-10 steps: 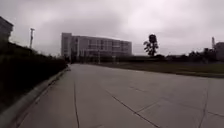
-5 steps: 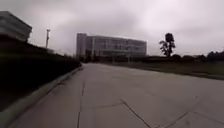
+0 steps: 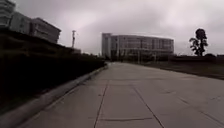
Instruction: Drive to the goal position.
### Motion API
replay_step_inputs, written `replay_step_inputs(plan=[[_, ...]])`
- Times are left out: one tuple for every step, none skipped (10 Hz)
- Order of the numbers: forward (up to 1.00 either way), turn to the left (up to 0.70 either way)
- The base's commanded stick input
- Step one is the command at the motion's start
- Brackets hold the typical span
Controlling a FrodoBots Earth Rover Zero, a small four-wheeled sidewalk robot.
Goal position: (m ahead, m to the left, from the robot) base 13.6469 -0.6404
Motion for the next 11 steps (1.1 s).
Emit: replay_step_inputs(plan=[[0.70,0.00],[0.70,0.00],[0.70,0.00],[0.70,0.00],[0.70,0.00],[0.70,0.00],[0.70,0.00],[0.70,0.00],[0.70,0.00],[0.70,0.00],[0.70,0.00]])
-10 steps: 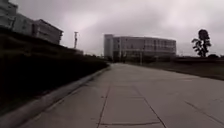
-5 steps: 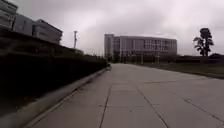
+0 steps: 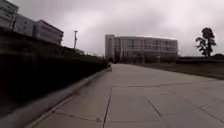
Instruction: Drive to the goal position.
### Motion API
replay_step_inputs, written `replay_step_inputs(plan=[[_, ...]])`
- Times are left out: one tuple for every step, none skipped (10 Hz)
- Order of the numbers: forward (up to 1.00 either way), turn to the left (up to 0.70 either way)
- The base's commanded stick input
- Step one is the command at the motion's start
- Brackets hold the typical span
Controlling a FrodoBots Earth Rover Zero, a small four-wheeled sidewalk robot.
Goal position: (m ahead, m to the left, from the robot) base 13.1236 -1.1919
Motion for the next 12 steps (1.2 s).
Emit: replay_step_inputs(plan=[[0.70,0.00],[0.70,0.00],[0.70,0.00],[0.70,0.00],[0.70,0.00],[0.70,0.00],[0.70,0.00],[0.70,0.00],[0.70,0.00],[0.70,0.00],[0.70,0.00],[0.70,0.00]])
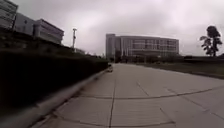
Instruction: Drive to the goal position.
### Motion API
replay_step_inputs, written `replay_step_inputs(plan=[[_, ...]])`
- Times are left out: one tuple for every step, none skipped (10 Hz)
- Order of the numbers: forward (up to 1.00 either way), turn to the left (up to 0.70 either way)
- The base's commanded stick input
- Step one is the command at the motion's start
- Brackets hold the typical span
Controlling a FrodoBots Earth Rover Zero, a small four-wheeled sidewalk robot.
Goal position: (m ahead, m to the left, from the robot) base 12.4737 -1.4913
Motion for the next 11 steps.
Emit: replay_step_inputs(plan=[[0.70,0.00],[0.70,0.00],[0.70,0.00],[0.70,0.00],[0.70,0.00],[0.70,0.00],[0.70,0.00],[0.70,0.00],[0.70,-0.20],[0.70,-0.35],[0.70,-0.35]])
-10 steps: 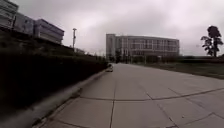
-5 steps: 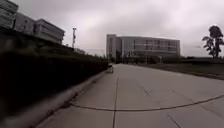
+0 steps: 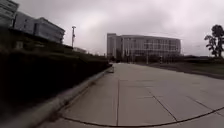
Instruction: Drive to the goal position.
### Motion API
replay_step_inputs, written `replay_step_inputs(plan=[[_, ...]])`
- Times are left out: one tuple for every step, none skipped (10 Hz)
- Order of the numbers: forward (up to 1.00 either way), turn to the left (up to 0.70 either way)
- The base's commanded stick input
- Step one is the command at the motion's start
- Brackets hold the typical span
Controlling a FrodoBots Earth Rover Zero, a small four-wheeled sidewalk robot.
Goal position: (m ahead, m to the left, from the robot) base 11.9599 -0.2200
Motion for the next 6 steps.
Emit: replay_step_inputs(plan=[[0.70,-0.26],[0.70,0.00],[0.70,0.00],[0.70,0.00],[0.70,0.00],[0.70,0.00]])
